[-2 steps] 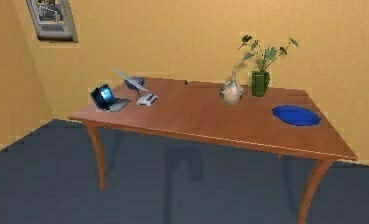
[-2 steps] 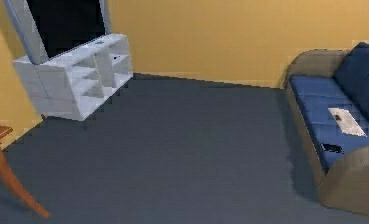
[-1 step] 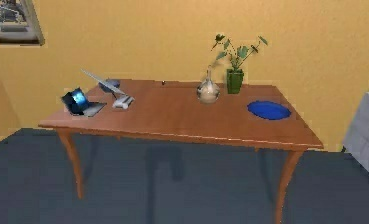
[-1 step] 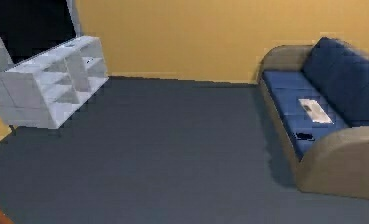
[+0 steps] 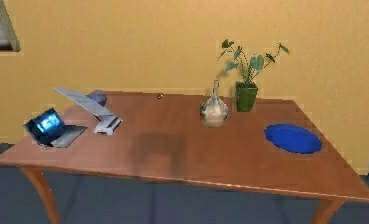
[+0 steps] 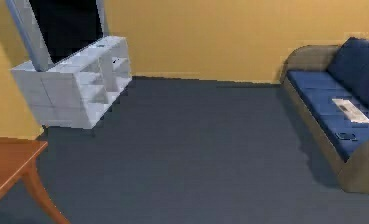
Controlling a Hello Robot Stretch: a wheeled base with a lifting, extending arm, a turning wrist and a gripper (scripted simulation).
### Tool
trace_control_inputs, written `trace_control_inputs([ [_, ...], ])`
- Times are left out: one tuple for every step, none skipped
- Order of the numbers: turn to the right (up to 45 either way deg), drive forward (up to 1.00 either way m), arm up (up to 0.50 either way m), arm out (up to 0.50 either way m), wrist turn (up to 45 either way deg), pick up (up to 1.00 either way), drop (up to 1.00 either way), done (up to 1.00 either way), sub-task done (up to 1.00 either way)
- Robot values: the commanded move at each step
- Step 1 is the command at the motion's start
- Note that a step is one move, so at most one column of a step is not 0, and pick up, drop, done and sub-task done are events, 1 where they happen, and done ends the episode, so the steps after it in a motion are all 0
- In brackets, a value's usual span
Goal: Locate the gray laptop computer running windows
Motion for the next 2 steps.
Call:
trace_control_inputs([
  [-33.0, 0.00, 0.00, 0.00, 0.0, 0.00, 0.00, 0.00, 0.00],
  [0.0, 0.00, 0.00, 0.00, 0.0, 0.00, 0.00, 1.00, 0.00],
])
